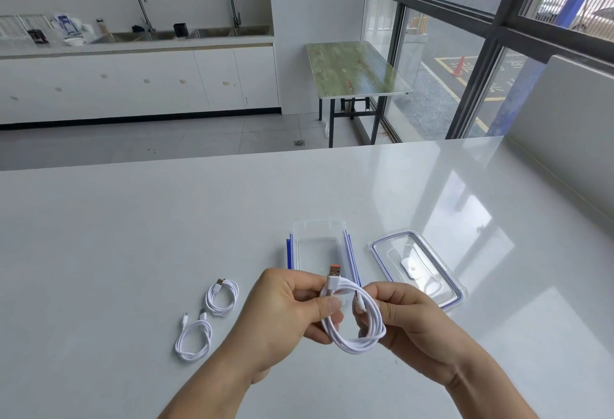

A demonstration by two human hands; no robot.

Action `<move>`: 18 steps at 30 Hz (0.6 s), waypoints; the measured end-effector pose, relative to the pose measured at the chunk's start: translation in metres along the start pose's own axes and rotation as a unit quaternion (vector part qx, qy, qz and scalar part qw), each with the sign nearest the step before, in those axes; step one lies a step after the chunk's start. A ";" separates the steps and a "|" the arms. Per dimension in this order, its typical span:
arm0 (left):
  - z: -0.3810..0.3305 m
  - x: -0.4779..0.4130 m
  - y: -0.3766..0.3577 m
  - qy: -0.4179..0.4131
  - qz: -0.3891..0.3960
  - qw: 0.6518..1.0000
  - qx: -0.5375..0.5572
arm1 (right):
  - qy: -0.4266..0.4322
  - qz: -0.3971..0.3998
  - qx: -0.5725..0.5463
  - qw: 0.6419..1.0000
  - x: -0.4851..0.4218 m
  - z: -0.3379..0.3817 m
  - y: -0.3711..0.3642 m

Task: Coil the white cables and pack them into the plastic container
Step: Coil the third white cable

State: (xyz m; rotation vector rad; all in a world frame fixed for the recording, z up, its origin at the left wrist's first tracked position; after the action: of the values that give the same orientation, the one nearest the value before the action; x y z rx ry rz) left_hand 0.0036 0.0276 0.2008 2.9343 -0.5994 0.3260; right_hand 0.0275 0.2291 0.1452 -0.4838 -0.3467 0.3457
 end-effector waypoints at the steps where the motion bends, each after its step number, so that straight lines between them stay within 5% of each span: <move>1: 0.001 0.000 0.000 0.005 -0.004 1.000 0.005 | 0.001 0.001 -0.015 1.000 -0.001 0.000 -0.001; 10: 0.015 -0.004 0.002 0.026 -0.055 0.996 -0.067 | 0.073 -0.115 -0.004 0.991 -0.005 -0.013 -0.021; 15: 0.016 -0.007 0.001 0.026 -0.036 0.996 -0.076 | 0.138 -0.126 0.205 0.961 -0.003 -0.008 -0.025; 18: 0.017 -0.007 0.000 0.031 -0.034 0.997 -0.069 | 0.213 -0.172 0.365 0.890 -0.002 -0.006 -0.027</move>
State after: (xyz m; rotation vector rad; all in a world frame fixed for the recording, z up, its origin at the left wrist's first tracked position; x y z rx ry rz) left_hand 0.0006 0.0269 0.1830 2.7934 -0.4909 0.3502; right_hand 0.0343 0.2035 0.1532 0.2526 0.1405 0.0015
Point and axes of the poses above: each hand's wrist, its own x-axis away from the middle knuckle, its own y-axis out of the back of the hand, z = x × y, the point moved 1 cm from there along -x, towards the middle knuckle, and after that the axes turned 1 degree about -y, right-handed, at the moved point
